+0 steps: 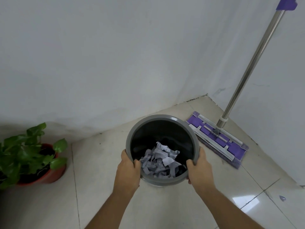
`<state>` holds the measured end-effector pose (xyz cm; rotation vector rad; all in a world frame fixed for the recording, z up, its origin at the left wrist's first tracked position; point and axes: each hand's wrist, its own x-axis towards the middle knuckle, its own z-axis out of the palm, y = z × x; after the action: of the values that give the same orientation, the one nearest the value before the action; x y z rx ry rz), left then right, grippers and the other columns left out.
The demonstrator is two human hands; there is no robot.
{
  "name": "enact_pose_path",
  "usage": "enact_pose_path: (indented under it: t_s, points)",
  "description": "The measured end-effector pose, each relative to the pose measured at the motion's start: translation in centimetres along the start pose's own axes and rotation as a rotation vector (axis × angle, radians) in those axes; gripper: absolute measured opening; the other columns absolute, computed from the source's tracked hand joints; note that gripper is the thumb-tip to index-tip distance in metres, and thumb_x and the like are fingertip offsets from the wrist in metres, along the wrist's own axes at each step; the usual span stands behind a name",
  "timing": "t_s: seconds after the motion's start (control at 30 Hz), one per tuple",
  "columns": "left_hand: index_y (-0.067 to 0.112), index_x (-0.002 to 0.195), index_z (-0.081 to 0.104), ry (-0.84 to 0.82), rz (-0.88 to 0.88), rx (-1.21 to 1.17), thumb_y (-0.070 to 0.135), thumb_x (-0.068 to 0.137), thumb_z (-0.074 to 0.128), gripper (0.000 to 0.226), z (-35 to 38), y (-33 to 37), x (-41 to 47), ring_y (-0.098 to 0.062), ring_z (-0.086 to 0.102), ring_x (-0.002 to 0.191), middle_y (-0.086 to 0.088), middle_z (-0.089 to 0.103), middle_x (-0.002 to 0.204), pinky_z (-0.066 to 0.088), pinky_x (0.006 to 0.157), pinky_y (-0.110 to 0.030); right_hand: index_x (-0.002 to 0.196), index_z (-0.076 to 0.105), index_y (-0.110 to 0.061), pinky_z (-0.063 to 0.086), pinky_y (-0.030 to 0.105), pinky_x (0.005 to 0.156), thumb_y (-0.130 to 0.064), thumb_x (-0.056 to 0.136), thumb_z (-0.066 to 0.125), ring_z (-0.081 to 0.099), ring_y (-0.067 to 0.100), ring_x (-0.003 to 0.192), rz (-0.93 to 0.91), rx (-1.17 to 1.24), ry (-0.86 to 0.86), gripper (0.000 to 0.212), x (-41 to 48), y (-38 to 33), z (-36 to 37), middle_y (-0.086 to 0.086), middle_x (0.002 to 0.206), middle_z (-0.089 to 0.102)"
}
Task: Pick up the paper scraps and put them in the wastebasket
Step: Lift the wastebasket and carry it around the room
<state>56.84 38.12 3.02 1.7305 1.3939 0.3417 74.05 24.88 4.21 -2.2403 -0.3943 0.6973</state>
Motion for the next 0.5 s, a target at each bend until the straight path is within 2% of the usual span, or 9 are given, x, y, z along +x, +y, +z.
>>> enact_pose_path:
  t_s: [0.17,0.3,0.5]
  points:
    - [0.033,0.126,0.026,-0.02,-0.022,0.027,0.025,0.096,0.041,0.034,1.1,-0.6,-0.4,-0.013,0.062,0.06,0.003,0.061,0.078,0.045,0.038,-0.02,0.133,0.025,-0.039,0.061,0.049,0.057,-0.015,0.093,0.048,0.067,0.025,0.063,0.021,-0.046,0.004,0.052,-0.1,0.8,0.1,0.003,0.078,0.063]
    - [0.035,0.128,0.024,-0.007,-0.025,0.045,0.028,0.097,0.04,0.035,1.4,-0.8,-0.5,-0.012,0.063,0.061,0.01,0.058,0.079,0.047,0.041,-0.021,0.137,0.021,-0.04,0.061,0.051,0.062,-0.016,0.093,0.047,0.067,0.025,0.066,0.017,-0.029,0.005,0.056,-0.3,1.0,0.4,0.002,0.082,0.063]
    - [0.035,0.129,0.023,0.015,-0.027,0.081,0.037,0.096,0.039,0.036,1.3,-0.8,-0.8,-0.01,0.062,0.063,0.01,0.058,0.08,0.051,0.045,-0.024,0.136,0.021,-0.043,0.061,0.051,0.064,-0.018,0.094,0.047,0.068,0.025,0.067,0.018,-0.024,-0.008,0.055,-0.5,1.0,0.1,0.0,0.081,0.062]
